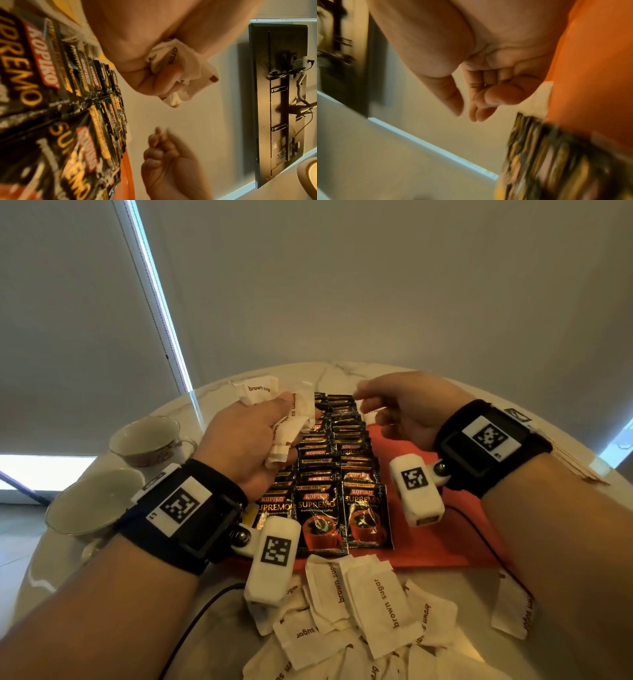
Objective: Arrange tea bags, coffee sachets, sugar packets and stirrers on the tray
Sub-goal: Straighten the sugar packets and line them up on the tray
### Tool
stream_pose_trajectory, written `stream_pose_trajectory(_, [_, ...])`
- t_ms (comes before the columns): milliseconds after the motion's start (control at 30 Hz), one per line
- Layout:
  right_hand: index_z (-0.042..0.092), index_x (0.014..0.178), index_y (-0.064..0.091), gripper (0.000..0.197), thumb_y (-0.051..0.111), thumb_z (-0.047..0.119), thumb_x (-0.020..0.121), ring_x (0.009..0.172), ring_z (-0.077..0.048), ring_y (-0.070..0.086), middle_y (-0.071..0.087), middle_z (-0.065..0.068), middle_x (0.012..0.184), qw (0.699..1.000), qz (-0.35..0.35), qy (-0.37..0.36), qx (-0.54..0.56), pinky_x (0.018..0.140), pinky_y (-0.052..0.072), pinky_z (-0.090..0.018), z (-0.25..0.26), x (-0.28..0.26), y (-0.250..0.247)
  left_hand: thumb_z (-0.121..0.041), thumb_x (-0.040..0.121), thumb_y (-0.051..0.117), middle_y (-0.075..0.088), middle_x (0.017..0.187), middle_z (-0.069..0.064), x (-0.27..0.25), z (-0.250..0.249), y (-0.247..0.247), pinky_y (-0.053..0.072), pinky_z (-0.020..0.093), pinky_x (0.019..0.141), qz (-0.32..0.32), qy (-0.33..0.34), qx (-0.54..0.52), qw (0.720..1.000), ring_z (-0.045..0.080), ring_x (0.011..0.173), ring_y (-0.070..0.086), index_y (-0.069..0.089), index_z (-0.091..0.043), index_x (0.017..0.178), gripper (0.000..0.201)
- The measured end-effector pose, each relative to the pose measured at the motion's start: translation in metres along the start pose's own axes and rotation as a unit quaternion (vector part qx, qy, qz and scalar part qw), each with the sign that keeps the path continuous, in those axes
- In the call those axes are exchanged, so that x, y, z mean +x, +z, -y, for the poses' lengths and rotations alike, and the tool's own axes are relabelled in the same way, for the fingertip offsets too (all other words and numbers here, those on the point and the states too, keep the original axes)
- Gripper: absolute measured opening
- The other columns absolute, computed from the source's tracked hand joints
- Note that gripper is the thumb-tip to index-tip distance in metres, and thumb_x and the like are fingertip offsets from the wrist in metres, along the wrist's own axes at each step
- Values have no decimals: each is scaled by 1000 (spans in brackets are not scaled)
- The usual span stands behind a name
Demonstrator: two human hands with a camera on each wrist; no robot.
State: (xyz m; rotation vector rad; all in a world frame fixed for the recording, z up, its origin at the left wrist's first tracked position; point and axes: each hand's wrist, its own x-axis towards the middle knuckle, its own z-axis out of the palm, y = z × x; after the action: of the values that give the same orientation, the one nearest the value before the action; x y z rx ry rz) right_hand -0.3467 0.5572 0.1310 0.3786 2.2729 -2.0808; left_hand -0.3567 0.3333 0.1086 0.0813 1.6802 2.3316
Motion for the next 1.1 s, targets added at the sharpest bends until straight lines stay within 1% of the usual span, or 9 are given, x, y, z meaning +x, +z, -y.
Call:
stream_pose_trajectory(67, [14,94,71,26,72,40,90,56,-10,51,63,2,75,997,73,-17,-19,56,43,-25,4,-21,20,-24,105,61,76,84,9,-3,0,3,41,22,38,6,-2,-12,1000,9,50,57,60,-4,126,29])
stream_pose_trajectory(133, [13,96,72,30,74,42,88,58,-11,56,67,-1,81,994,98,-42,-37,58,48,-28,3,-32,39,-25,104,62,69,71,3,-6,0,4,41,22,39,9,1,-17,1000,9,49,56,63,-5,122,27])
stream_pose_trajectory(267, [8,93,69,13,73,20,93,62,-15,63,72,-9,87,996,62,-61,8,70,57,-38,-6,-39,54,-25,106,58,73,75,1,-14,-3,5,44,22,40,32,22,3,999,8,50,60,70,-11,128,29])
stream_pose_trajectory(400, [2,106,65,11,67,7,95,64,-18,66,70,-8,81,992,23,-91,81,64,60,-37,-5,-39,46,-19,108,54,76,88,9,-17,-8,8,46,23,37,10,6,-32,999,11,47,64,70,-7,123,25])
stream_pose_trajectory(567, [9,100,70,6,67,8,95,57,-10,58,67,-2,75,992,37,-116,35,53,53,-26,-3,-38,37,-24,104,63,71,74,4,-18,-7,8,42,22,36,-22,-9,-1,1000,11,45,61,68,-10,110,16])
stream_pose_trajectory(867, [11,99,75,11,77,15,89,59,-12,60,71,-6,84,984,20,-167,-51,58,56,-27,-6,-32,40,-29,102,65,75,69,4,-28,-11,13,49,22,40,-11,-3,24,1000,14,51,69,67,-9,100,20])
stream_pose_trajectory(933, [12,96,75,12,80,15,86,61,-17,63,73,-8,82,981,-3,-183,-57,63,59,-34,-7,-30,38,-27,102,65,74,68,4,-28,-10,12,47,22,38,1,-7,56,998,13,48,66,66,-9,103,18])
stream_pose_trajectory(1033, [11,96,73,18,83,14,82,77,-42,71,74,-22,90,976,-26,-211,-41,76,61,-51,-7,-30,36,-20,101,66,75,69,1,-28,-8,12,47,23,41,5,1,99,995,10,49,65,66,-13,102,7])
stream_pose_trajectory(1100, [10,97,71,16,80,10,84,84,-42,73,72,-25,93,971,-38,-238,0,79,62,-54,-4,-32,38,-15,101,66,76,70,2,-28,-9,13,48,21,39,-1,5,77,997,9,50,67,66,-13,100,2])
